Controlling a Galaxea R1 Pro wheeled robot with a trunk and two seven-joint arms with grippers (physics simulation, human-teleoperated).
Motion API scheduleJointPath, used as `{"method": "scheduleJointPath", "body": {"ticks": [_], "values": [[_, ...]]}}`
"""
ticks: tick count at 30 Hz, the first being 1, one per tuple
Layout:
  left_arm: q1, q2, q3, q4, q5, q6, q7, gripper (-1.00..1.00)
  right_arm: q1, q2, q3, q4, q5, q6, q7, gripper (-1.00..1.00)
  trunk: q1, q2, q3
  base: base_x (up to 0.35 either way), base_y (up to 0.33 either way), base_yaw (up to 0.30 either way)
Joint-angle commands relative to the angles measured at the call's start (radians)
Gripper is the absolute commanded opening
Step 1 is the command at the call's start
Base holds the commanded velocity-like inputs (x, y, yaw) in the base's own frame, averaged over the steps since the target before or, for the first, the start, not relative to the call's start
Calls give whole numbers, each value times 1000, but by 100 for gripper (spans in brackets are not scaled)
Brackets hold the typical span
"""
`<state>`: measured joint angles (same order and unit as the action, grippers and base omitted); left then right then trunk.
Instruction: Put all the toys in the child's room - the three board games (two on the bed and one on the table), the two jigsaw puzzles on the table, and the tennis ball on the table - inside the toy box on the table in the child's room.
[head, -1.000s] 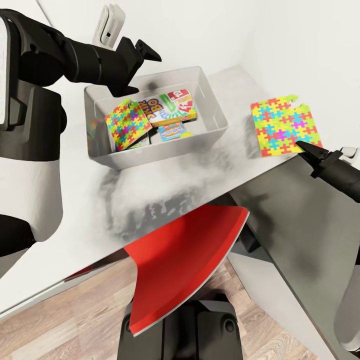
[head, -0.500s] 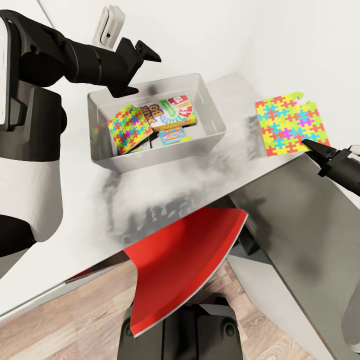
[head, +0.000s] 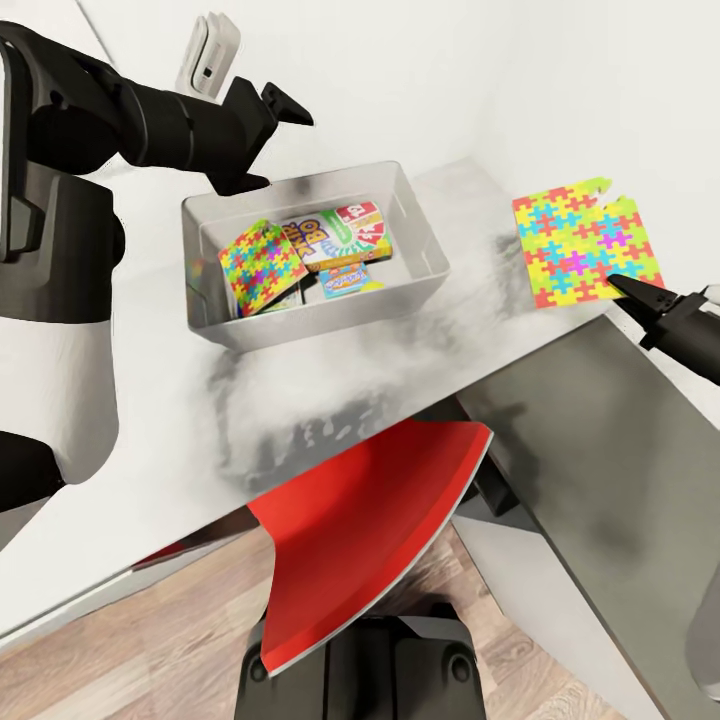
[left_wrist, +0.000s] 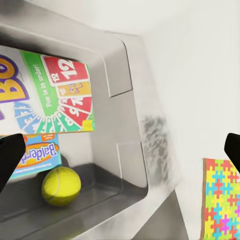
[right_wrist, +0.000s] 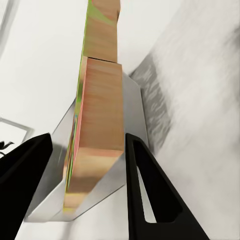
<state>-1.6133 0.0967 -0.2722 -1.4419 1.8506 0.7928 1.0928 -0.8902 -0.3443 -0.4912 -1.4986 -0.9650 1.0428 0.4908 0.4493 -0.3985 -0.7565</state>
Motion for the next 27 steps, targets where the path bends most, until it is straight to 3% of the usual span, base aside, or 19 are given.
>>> {"method": "scheduleJointPath", "body": {"ticks": [1,6,15,22,27], "values": [[-1,1,-1,0,8,1,9,100,-1,0,-1,0,8,4,9,-100,1,-1,0,0,0,0],[-2,45,0,-2,23,4,8,100,-26,6,13,18,9,4,-18,-100,1,-1,9,0,0,0],[-9,145,-1,-3,121,5,8,100,-96,16,120,35,7,4,-64,-100,1,-1,23,0,0,0],[-13,186,-3,-3,144,5,8,100,-125,39,142,39,6,4,-81,-100,1,-1,35,0,0,0],[-12,196,-5,-3,149,5,9,100,-133,47,146,43,6,4,-98,-100,1,-1,43,0,0,0]]}}
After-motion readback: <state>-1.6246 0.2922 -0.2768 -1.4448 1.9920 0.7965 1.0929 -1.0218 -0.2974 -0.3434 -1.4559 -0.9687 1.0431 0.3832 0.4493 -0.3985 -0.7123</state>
